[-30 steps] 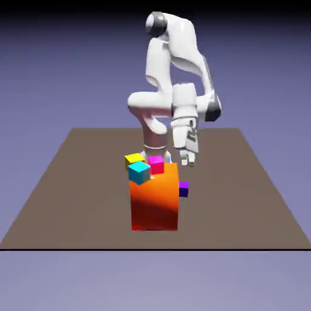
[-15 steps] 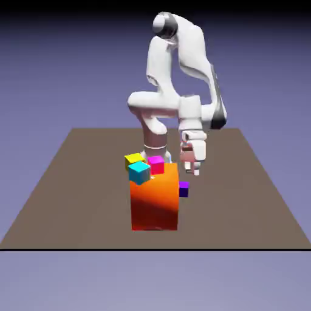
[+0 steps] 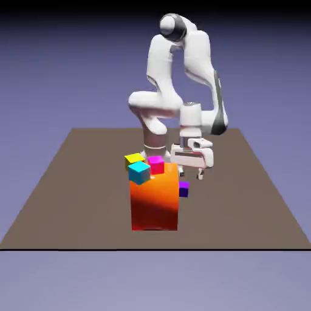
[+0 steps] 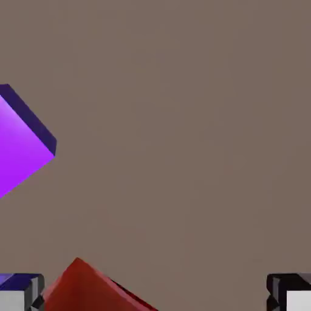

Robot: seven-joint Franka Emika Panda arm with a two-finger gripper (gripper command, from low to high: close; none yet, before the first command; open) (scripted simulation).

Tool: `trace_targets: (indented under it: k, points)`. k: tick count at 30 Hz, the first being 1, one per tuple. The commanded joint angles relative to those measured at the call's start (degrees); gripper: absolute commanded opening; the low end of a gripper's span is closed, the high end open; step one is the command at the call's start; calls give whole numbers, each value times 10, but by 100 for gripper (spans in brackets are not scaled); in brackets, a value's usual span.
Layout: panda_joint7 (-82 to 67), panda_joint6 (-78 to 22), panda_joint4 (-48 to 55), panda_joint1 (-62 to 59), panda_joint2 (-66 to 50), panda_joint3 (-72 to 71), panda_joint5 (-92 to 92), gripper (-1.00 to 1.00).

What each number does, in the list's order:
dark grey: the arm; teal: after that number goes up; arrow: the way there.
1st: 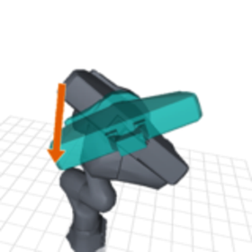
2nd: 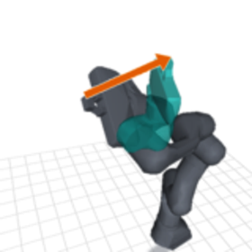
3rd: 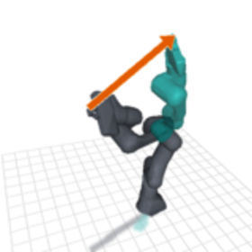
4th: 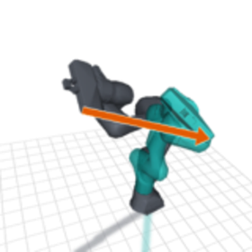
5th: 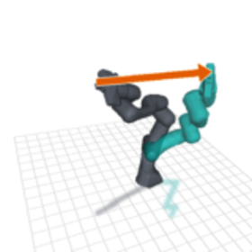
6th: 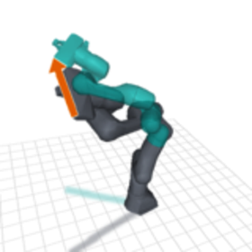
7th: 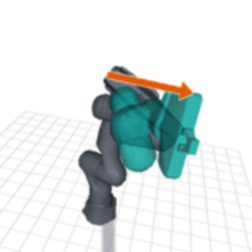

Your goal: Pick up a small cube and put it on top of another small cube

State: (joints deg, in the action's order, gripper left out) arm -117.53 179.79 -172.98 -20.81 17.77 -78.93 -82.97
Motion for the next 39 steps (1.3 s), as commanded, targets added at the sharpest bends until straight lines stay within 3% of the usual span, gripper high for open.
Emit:
trace_targets:
  k: [1, 17, 33, 34, 39]
  points:
    - [-25, 1, -2, -3, -2, -12, -13, 0]
    - [-375, 14, -28, -50, -35, -185, -195, 0]
    - [-483, -258, 54, -258, 284, -466, -432, 0]
    - [-483, -258, 54, -258, 284, -466, -432, -100]
    - [-455, -187, 32, -204, 201, -393, -370, -100]
